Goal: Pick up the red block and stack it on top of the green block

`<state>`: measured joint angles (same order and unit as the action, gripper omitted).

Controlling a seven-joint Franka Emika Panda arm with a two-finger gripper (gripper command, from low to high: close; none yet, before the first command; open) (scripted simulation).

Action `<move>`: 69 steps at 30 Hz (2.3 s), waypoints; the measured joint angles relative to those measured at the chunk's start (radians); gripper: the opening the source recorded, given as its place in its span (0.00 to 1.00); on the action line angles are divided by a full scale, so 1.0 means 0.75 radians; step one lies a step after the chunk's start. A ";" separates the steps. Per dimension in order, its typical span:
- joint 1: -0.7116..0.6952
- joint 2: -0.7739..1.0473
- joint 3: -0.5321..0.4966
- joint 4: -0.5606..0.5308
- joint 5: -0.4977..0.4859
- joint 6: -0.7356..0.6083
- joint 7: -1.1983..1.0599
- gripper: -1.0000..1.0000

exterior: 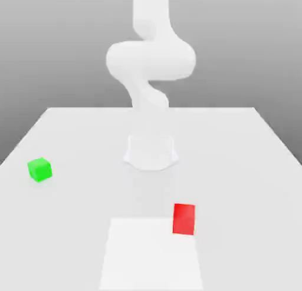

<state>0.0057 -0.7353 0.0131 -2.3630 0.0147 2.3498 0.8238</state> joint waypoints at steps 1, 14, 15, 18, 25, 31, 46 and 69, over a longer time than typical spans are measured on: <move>0.004 0.043 0.009 -0.040 0.009 0.032 0.016 0.50; 0.056 0.607 0.173 -0.561 0.082 0.454 0.257 0.50; 0.058 0.660 0.190 -0.606 0.081 0.492 0.285 0.50; 0.052 0.881 0.232 -0.701 0.027 0.655 0.389 0.50; 0.166 1.232 0.067 -0.677 -0.204 0.946 0.572 0.00; 0.176 1.246 0.056 -0.675 -0.214 0.959 0.581 0.00; -0.099 0.812 -0.106 -0.714 -0.078 0.575 0.378 0.00; -0.947 0.815 -0.864 -0.652 -0.240 0.531 0.152 0.00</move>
<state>-0.7045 -0.1238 -0.6348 -2.8519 -0.1653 2.7481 0.9374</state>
